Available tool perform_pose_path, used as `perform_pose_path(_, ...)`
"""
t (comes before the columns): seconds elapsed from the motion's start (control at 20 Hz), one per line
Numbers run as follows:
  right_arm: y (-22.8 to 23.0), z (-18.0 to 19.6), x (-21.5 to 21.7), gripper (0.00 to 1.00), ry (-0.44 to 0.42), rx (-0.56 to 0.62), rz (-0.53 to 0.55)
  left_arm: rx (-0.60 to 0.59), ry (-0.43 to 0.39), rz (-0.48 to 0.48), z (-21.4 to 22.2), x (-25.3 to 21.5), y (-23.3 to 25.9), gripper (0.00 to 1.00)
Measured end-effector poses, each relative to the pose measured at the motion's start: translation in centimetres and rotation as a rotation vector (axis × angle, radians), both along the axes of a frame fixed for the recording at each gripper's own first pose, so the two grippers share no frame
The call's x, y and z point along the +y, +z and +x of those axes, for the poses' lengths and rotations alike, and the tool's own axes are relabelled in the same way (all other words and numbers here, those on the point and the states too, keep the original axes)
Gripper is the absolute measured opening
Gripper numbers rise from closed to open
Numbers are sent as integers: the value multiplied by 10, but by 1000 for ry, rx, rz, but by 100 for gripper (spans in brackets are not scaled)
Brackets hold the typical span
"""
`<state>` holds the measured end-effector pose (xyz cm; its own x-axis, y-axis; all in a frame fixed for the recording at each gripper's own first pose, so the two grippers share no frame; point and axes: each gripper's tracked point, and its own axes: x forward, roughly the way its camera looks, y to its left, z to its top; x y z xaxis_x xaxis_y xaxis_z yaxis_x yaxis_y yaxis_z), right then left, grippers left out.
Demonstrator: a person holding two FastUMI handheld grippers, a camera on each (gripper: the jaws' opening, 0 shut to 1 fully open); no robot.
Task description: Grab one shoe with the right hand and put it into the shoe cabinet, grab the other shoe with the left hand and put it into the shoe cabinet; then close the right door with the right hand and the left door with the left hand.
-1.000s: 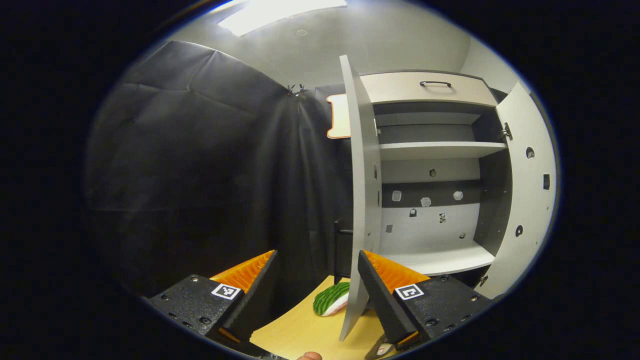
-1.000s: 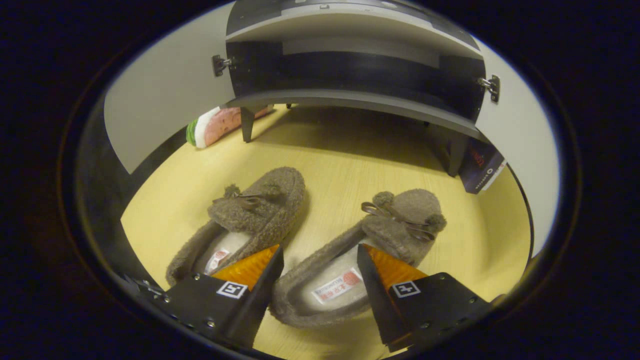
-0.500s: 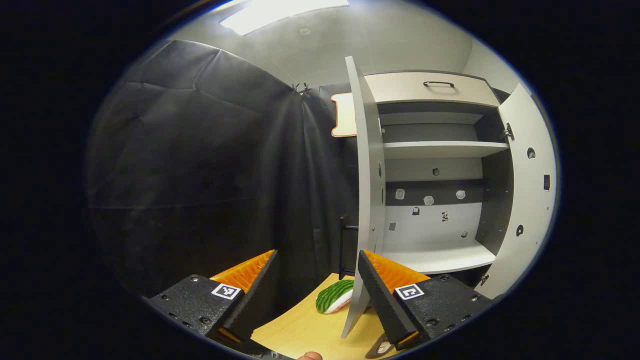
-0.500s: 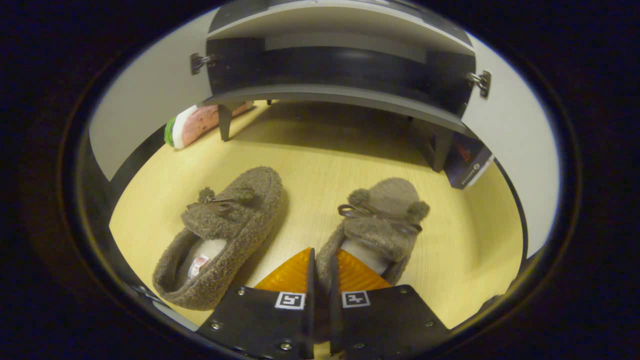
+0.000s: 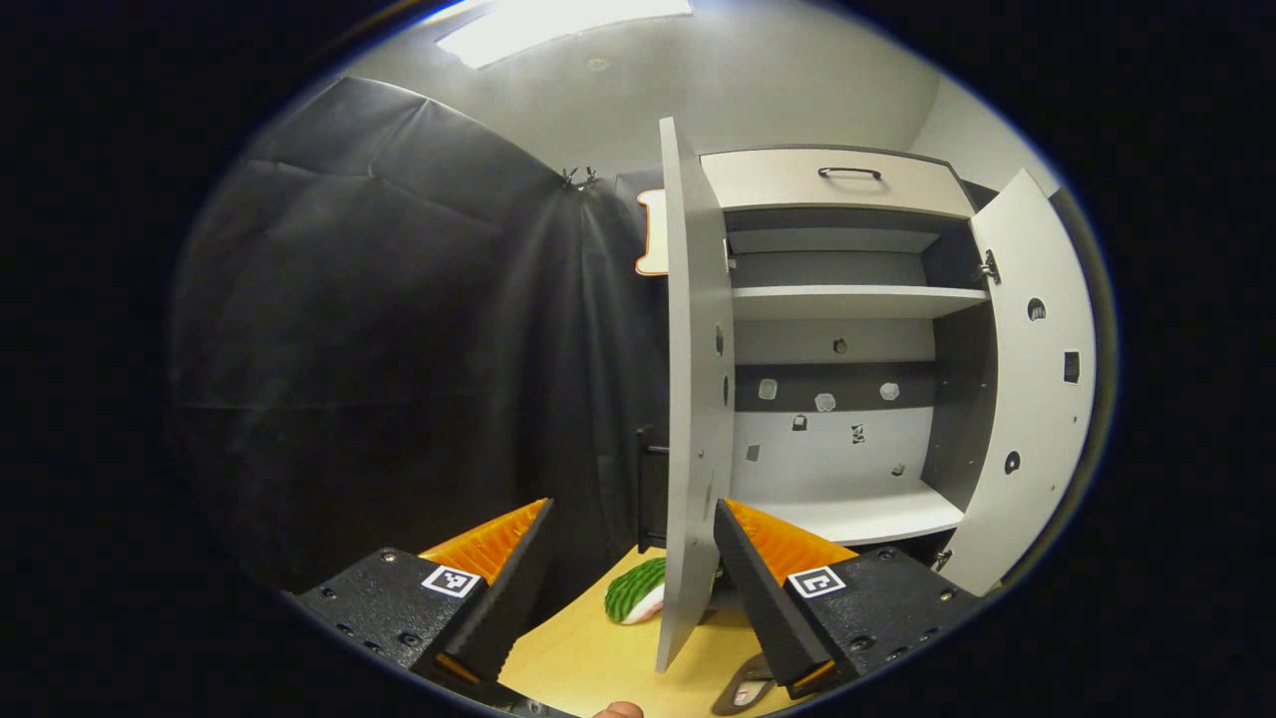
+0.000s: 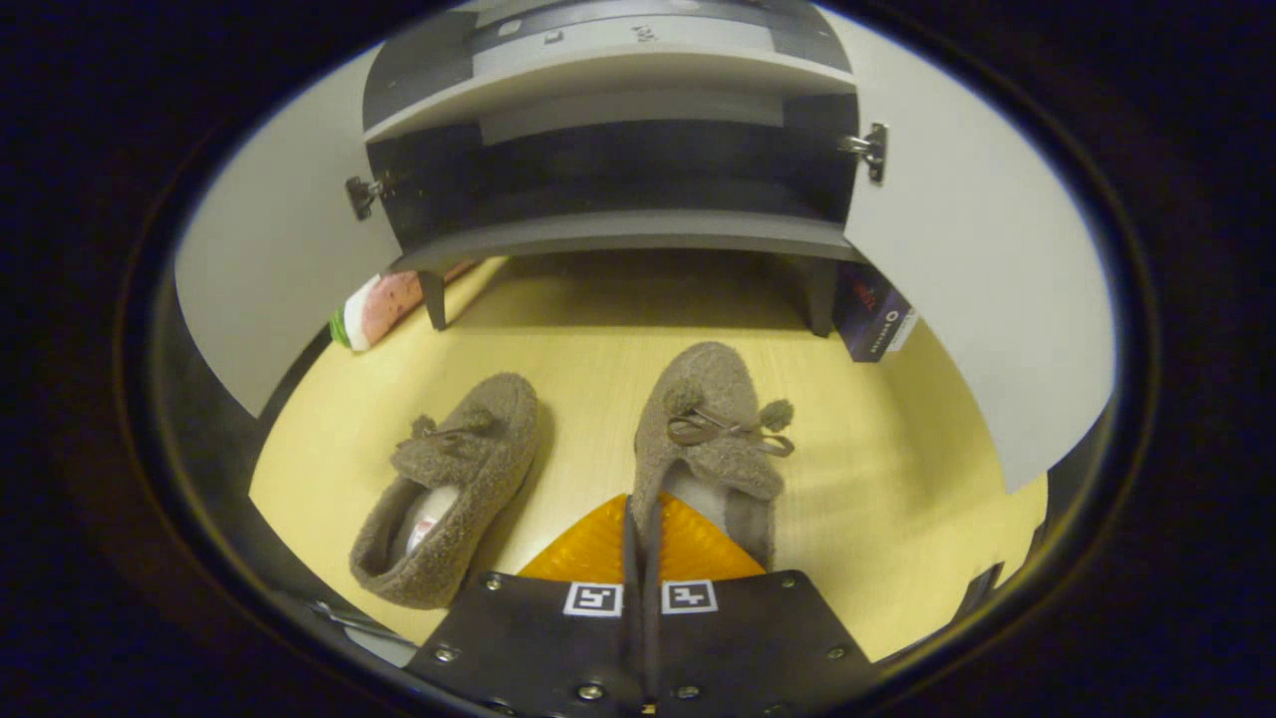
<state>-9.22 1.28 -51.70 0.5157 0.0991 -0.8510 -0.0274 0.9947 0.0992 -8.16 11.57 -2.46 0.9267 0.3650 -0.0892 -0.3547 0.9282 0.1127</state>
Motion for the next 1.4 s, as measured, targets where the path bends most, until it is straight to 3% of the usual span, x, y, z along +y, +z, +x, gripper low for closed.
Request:
perform_pose_path(0.3,60,15,-20,0,-67,-110,56,0,-58,-21,6,-20,-5,96)
perform_pose_path(0.75,219,101,-17,0,-73,-417,173,24,-89,-49,9,-39,-19,96)
perform_pose_path(1.1,293,205,-12,0,-46,-611,141,39,-23,-56,3,-24,-27,96)
perform_pose_path(1.4,295,311,-24,0,-79,-648,76,31,63,-38,1,-1,-28,96)
